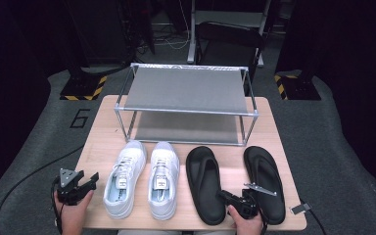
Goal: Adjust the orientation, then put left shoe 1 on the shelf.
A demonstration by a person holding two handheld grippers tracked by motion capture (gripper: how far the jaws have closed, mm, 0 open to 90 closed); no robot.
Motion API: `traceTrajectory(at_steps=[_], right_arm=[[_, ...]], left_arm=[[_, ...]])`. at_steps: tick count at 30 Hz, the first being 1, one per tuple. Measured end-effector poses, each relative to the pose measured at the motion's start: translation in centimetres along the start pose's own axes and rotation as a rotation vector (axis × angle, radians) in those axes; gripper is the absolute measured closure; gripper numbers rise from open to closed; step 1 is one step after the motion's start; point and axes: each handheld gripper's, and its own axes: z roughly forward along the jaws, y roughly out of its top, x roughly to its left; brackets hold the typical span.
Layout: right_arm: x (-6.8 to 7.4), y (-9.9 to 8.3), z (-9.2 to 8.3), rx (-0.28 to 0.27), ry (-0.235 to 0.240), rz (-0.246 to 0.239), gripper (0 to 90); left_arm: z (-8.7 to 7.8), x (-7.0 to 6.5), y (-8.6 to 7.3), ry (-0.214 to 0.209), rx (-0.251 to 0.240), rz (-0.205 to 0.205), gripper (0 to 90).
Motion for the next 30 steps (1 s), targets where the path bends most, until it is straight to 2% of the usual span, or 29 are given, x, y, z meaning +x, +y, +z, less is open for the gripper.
traceTrajectory(at_steps=[2, 5, 10, 13, 14, 16, 17, 18, 20, 21, 22, 23, 24, 25, 27, 30], right_arm=[[-0.3, 0.1, 0.2, 0.024, 0.017, 0.007, 62.2], [-0.4, 0.2, 0.2, 0.039, 0.017, 0.018, 61.7], [-0.5, 0.2, 0.3, 0.041, 0.045, 0.042, 65.0], [-0.2, 0.2, 0.2, 0.038, 0.039, 0.04, 66.0], [-0.2, 0.2, 0.3, 0.027, 0.038, 0.027, 66.2], [0.0, 0.2, 0.3, 0.019, 0.037, 0.048, 66.5], [-0.1, 0.2, 0.3, 0.007, 0.039, 0.039, 66.7], [0.0, 0.2, 0.2, 0.006, 0.042, 0.052, 66.7], [0.0, 0.3, 0.1, 0.002, 0.044, 0.053, 66.8], [0.0, 0.4, 0.0, -0.003, 0.045, 0.069, 66.8], [0.1, 0.4, -0.2, 0.004, 0.044, 0.083, 66.8], [0.1, 0.5, -0.2, -0.007, 0.047, 0.086, 66.8], [0.0, 0.6, -0.4, -0.01, 0.043, 0.085, 66.8], [-0.1, 0.7, -0.4, -0.022, 0.039, 0.069, 66.8], [-0.1, 0.8, -0.8, -0.031, 0.034, 0.083, 66.8], [-0.2, 0.9, -1.2, -0.048, 0.024, 0.1, 66.8]], left_arm=[[0.0, -0.1, 0.0, 0.0, -0.001, -0.005, 38.7], [0.0, -0.1, 0.0, 0.0, -0.009, -0.007, 38.8], [0.0, 0.0, -0.1, 0.004, 0.003, 0.0, 38.8], [0.1, 0.2, -0.3, 0.012, -0.005, -0.01, 38.8], [-0.1, 0.3, -0.3, 0.01, 0.005, -0.014, 38.7], [-0.1, 0.4, -0.4, 0.015, -0.011, -0.024, 38.8], [-0.3, 0.5, -0.4, 0.012, 0.004, -0.016, 38.9], [-0.2, 0.5, -0.5, 0.016, -0.015, -0.025, 38.9], [-0.3, 0.5, -0.4, 0.012, -0.015, -0.021, 38.9], [-0.3, 0.5, -0.4, 0.008, -0.001, -0.015, 38.9], [-0.2, 0.4, -0.4, 0.007, -0.012, -0.016, 39.0], [-0.1, 0.3, -0.4, 0.009, -0.02, -0.02, 38.9], [-0.3, 0.3, -0.3, 0.001, 0.002, -0.006, 38.9], [-0.3, 0.2, -0.2, -0.001, 0.002, -0.009, 38.9], [-0.4, 0.1, -0.2, -0.003, -0.002, -0.001, 38.9], [-0.4, 0.0, -0.2, -0.001, -0.01, -0.013, 38.9]])
